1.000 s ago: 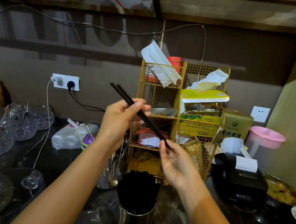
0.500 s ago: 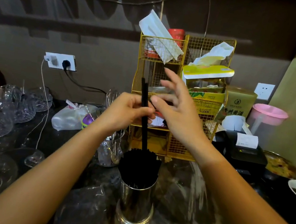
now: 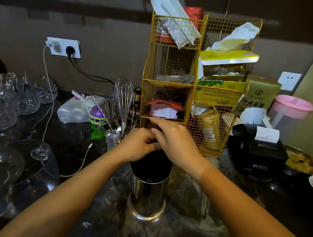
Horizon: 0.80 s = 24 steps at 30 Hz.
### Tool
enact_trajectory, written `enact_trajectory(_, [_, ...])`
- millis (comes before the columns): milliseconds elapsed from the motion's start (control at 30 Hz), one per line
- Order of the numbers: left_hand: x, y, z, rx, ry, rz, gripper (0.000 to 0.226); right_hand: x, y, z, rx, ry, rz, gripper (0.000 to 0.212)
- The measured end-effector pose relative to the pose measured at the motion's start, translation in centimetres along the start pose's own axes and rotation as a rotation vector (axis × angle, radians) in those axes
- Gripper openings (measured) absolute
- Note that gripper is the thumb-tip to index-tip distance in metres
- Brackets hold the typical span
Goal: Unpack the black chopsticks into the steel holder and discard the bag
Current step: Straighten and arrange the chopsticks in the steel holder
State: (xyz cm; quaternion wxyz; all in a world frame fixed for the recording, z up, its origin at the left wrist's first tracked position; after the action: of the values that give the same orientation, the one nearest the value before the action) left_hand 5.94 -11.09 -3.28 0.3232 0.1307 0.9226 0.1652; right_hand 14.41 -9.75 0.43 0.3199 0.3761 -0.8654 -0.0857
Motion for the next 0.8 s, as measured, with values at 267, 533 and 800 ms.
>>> enact_trajectory(267, [1.8, -1.1, 1.2, 0.051, 0.355, -0.052, 0.024, -1.7, -1.2, 3.0, 0.130, -0.095, -0.033, 0.031])
enact_trajectory(533, [2.5, -1.6, 1.3, 0.042, 0.275, -0.058, 0.021, -3.6, -1.5, 5.9, 0.343, -0.267, 0.037, 0.043])
enact_trajectory(800, [2.0, -1.0, 0.8, 0.120, 0.215, -0.068, 0.028, -3.7, -0.8, 4.6, 0.402, -0.077, 0.122, 0.045])
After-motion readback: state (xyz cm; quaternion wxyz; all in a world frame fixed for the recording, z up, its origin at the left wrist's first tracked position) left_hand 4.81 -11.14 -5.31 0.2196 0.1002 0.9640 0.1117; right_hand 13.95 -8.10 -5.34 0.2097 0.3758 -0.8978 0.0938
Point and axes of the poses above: each hand's wrist, its own y-axis towards the middle knuckle, its own z-axis out of the palm, x = y × z, the point moved 6 cm from there along y, towards the middle knuckle, and after that the axes turned 13 degrees about z, right-handed, at the moved point
